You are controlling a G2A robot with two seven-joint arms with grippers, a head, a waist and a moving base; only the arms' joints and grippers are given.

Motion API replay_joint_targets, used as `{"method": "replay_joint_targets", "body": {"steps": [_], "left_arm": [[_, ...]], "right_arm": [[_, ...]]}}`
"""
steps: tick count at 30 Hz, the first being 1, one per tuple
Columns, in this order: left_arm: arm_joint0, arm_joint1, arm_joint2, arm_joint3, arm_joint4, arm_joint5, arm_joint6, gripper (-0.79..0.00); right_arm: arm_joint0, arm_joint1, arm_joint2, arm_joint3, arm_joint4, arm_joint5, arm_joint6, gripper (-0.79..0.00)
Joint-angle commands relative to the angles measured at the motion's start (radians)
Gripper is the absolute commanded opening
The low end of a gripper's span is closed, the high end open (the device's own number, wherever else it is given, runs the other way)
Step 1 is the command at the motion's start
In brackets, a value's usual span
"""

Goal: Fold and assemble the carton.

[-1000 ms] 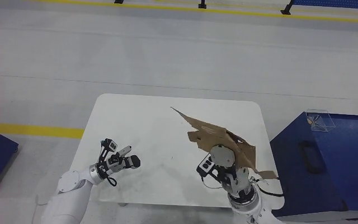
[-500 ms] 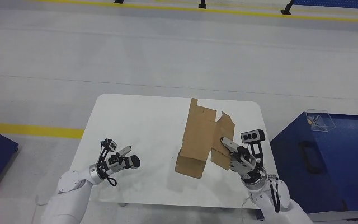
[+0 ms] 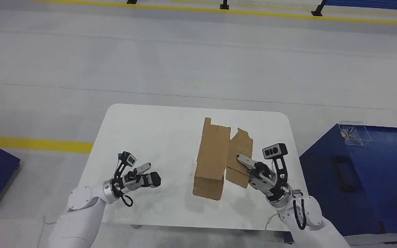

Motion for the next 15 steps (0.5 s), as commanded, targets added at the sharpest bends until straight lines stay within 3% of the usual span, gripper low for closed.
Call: {"method": "replay_joint_targets", "body": {"steps": [1,8,12,13,15], "left_arm": [[-0.003,0.0,0.011,-0.048,0.014,-0.038,-0.003,0.0],[-0.011,-0.02,0.163,-0.153,0.055,-0.005,-0.028,0.0],[-0.016,-0.037,0.245,-0.184,0.045,-0.011,-0.006,0.0],[-0.017,-0.041,0.261,-0.191,0.04,-0.012,0.003,-0.077],[-0.021,-0.046,0.28,-0.198,0.031,-0.022,0.018,-0.477]], "right_arm": [[0.044,-0.005,-0.029,0.074,-0.026,0.031,0.074,-0.785],[0.159,-0.027,-0.125,0.254,-0.049,0.017,0.302,-0.785],[0.19,-0.039,-0.156,0.328,-0.069,-0.004,0.333,-0.785],[0.196,-0.042,-0.161,0.34,-0.066,-0.008,0.341,-0.785],[0.206,-0.046,-0.165,0.367,-0.058,-0.015,0.352,-0.785]]}}
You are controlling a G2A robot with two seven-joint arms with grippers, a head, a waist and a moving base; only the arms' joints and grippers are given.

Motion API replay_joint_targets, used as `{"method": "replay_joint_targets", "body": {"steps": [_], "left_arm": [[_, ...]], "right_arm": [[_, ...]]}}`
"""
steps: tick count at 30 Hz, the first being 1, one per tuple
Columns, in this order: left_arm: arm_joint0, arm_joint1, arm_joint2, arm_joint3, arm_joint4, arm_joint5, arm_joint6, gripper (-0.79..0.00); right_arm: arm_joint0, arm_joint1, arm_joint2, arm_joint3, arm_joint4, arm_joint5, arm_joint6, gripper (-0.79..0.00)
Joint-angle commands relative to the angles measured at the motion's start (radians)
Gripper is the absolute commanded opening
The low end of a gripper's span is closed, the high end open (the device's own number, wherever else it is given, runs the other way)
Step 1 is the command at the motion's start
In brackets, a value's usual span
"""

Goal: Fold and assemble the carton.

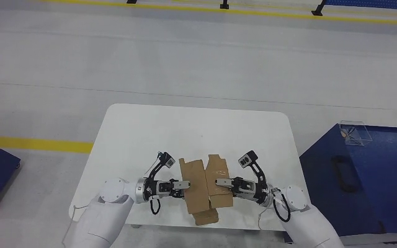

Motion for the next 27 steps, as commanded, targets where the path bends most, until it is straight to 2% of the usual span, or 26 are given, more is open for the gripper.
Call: {"method": "replay_joint_targets", "body": {"steps": [1,2,5,11,12,13,19,21,24,27], "left_arm": [[-0.003,-0.004,0.016,-0.001,-0.013,-0.014,0.02,-0.708],[-0.003,-0.006,0.022,0.001,-0.027,-0.014,0.026,-0.785],[-0.007,-0.009,0.022,0.017,-0.05,-0.049,0.062,-0.785],[-0.007,-0.009,0.022,0.017,-0.05,-0.049,0.062,-0.785],[-0.007,-0.009,0.022,0.017,-0.05,-0.049,0.062,-0.785],[-0.007,-0.009,0.022,0.017,-0.05,-0.049,0.062,-0.785],[-0.007,-0.009,0.022,0.017,-0.05,-0.049,0.062,-0.785],[0.007,-0.006,-0.001,-0.03,-0.036,-0.078,0.143,-0.785],[0.062,-0.012,-0.024,-0.121,-0.1,-0.149,0.295,-0.785],[0.097,-0.027,-0.002,-0.147,-0.113,-0.248,0.447,-0.785]], "right_arm": [[0.009,-0.004,-0.003,0.026,0.011,-0.003,0.013,-0.785],[0.013,-0.005,-0.002,0.035,0.016,-0.004,0.021,-0.785],[0.019,-0.008,0.001,0.057,0.034,-0.002,0.046,-0.785],[0.019,-0.01,0.001,0.062,0.062,0.017,0.067,-0.785],[0.019,-0.01,0.001,0.062,0.062,0.017,0.067,-0.468],[0.019,-0.01,0.001,0.062,0.062,0.017,0.067,0.0],[0.019,-0.01,0.001,0.062,0.062,0.017,0.067,0.0],[0.012,-0.01,0.012,0.037,0.052,0.002,0.045,0.0],[-0.005,-0.004,0.07,0.007,-0.015,-0.17,-0.004,0.0],[-0.027,-0.002,0.116,-0.019,-0.067,-0.324,-0.051,0.0]]}}
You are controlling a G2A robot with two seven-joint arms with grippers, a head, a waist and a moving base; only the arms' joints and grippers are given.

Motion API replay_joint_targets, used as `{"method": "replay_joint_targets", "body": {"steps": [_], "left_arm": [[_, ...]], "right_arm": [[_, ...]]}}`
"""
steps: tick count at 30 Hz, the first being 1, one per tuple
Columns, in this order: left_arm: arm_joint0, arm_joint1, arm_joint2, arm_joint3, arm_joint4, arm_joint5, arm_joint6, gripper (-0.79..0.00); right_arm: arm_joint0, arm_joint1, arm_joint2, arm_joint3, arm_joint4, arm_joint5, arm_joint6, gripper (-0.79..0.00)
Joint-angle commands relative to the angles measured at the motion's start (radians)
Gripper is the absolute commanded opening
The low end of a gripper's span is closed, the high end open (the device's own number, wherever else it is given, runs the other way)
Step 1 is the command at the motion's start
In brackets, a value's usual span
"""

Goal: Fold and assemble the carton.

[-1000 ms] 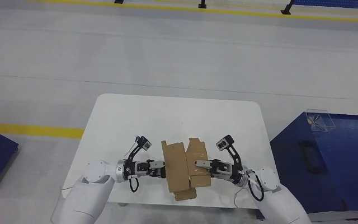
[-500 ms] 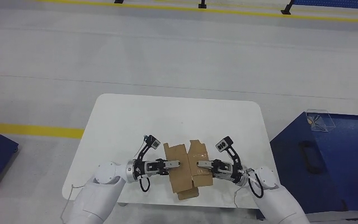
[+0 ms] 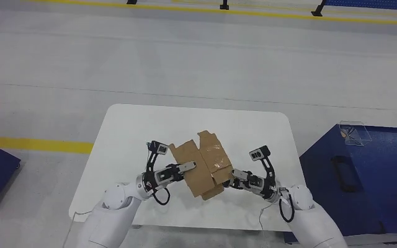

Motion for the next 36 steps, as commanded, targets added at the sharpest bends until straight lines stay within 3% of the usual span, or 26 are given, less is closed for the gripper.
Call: {"method": "replay_joint_targets", "body": {"steps": [1,7,11,18,19,20,27,28,29,30,33,34,35,36], "left_arm": [[0.018,-0.015,0.033,0.003,-0.026,-0.063,0.126,-0.785],[-0.007,-0.066,0.16,0.113,-0.178,-0.127,0.242,-0.785],[-0.029,-0.09,0.197,0.159,-0.387,-0.071,0.176,-0.785],[-0.058,-0.108,0.216,0.222,-0.493,0.05,0.051,-0.785],[-0.061,-0.11,0.219,0.227,-0.492,0.055,0.038,-0.785],[-0.063,-0.112,0.223,0.233,-0.492,0.059,0.028,-0.785],[-0.061,-0.126,0.236,0.248,-0.516,0.115,-0.014,-0.785],[-0.061,-0.128,0.235,0.25,-0.516,0.115,-0.015,-0.785],[-0.061,-0.129,0.233,0.254,-0.514,0.113,-0.016,-0.785],[-0.063,-0.13,0.229,0.259,-0.51,0.109,-0.014,-0.785],[-0.068,-0.132,0.219,0.275,-0.491,0.087,-0.008,-0.785],[-0.068,-0.133,0.214,0.279,-0.486,0.076,-0.002,-0.514],[-0.069,-0.133,0.208,0.284,-0.479,0.065,0.005,0.0],[-0.071,-0.133,0.199,0.289,-0.467,0.046,0.014,0.0]], "right_arm": [[-0.012,0.002,0.029,-0.022,-0.07,-0.106,-0.059,0.0],[-0.049,0.006,0.024,-0.045,-0.27,-0.234,-0.188,0.0],[-0.032,0.0,-0.001,-0.003,-0.296,-0.278,-0.232,0.0],[-0.016,-0.009,-0.034,0.035,-0.261,-0.319,-0.272,-0.018],[-0.012,-0.01,-0.04,0.041,-0.247,-0.318,-0.271,-0.277],[-0.005,-0.011,-0.044,0.048,-0.242,-0.316,-0.269,-0.382],[0.026,-0.02,-0.087,0.09,-0.26,-0.333,-0.286,-0.523],[0.029,-0.021,-0.094,0.092,-0.261,-0.333,-0.287,-0.591],[0.032,-0.022,-0.1,0.093,-0.26,-0.333,-0.286,-0.733],[0.034,-0.023,-0.105,0.093,-0.261,-0.333,-0.287,-0.785],[0.038,-0.023,-0.116,0.095,-0.264,-0.337,-0.291,-0.785],[0.038,-0.023,-0.119,0.094,-0.263,-0.339,-0.292,-0.785],[0.038,-0.023,-0.121,0.094,-0.263,-0.34,-0.293,-0.785],[0.039,-0.022,-0.121,0.094,-0.263,-0.341,-0.294,-0.785]]}}
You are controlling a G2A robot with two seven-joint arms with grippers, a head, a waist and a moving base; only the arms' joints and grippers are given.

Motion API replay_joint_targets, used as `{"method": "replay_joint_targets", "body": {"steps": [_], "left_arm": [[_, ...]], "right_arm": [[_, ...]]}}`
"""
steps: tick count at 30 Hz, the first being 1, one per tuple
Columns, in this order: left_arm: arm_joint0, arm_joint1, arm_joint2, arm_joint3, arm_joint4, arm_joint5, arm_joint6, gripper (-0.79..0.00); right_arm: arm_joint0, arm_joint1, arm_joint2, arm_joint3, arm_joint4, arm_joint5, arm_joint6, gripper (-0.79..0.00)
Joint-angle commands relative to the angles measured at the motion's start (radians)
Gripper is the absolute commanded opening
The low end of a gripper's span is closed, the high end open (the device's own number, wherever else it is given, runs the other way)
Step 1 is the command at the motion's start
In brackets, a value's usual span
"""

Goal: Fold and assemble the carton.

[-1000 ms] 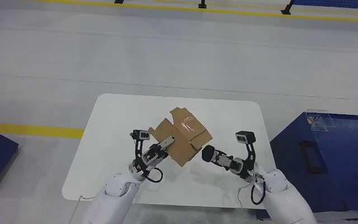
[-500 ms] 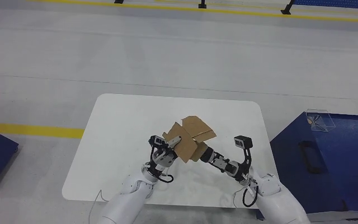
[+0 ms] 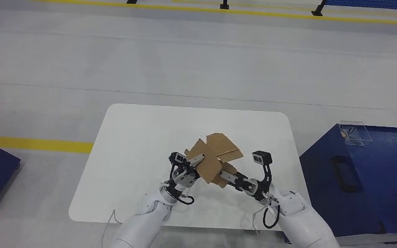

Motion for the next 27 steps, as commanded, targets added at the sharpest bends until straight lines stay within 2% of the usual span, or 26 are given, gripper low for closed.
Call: {"method": "replay_joint_targets", "body": {"steps": [1,5,8,10,13,18,22,27], "left_arm": [[-0.004,0.002,-0.02,0.012,0.035,-0.049,0.019,0.0],[-0.017,0.018,-0.093,0.054,0.122,-0.122,0.077,0.0],[-0.047,0.04,-0.193,0.118,0.225,-0.173,0.25,0.0],[-0.059,0.054,-0.247,0.101,0.271,-0.146,0.331,0.0],[-0.048,0.075,-0.312,0.029,0.386,-0.172,0.386,0.0],[-0.003,0.092,-0.314,-0.106,0.478,-0.094,0.276,0.0],[0.015,0.095,-0.296,-0.173,0.442,-0.052,0.171,0.0],[0.018,0.1,-0.306,-0.202,0.422,-0.037,0.1,0.0]], "right_arm": [[0.001,0.001,0.0,-0.002,0.001,-0.001,-0.001,-0.785],[-0.004,0.007,0.012,-0.021,0.009,0.009,0.009,-0.785],[-0.013,0.014,0.029,-0.044,0.004,0.026,0.026,-0.785],[-0.018,0.02,0.041,-0.064,-0.022,0.044,0.044,-0.785],[-0.032,0.028,0.06,-0.098,-0.101,0.064,0.058,-0.785],[-0.063,0.037,0.069,-0.18,-0.229,0.115,0.078,-0.785],[-0.09,0.047,0.08,-0.244,-0.319,0.149,0.107,-0.785],[-0.133,0.059,0.095,-0.322,-0.363,0.179,0.123,-0.785]]}}
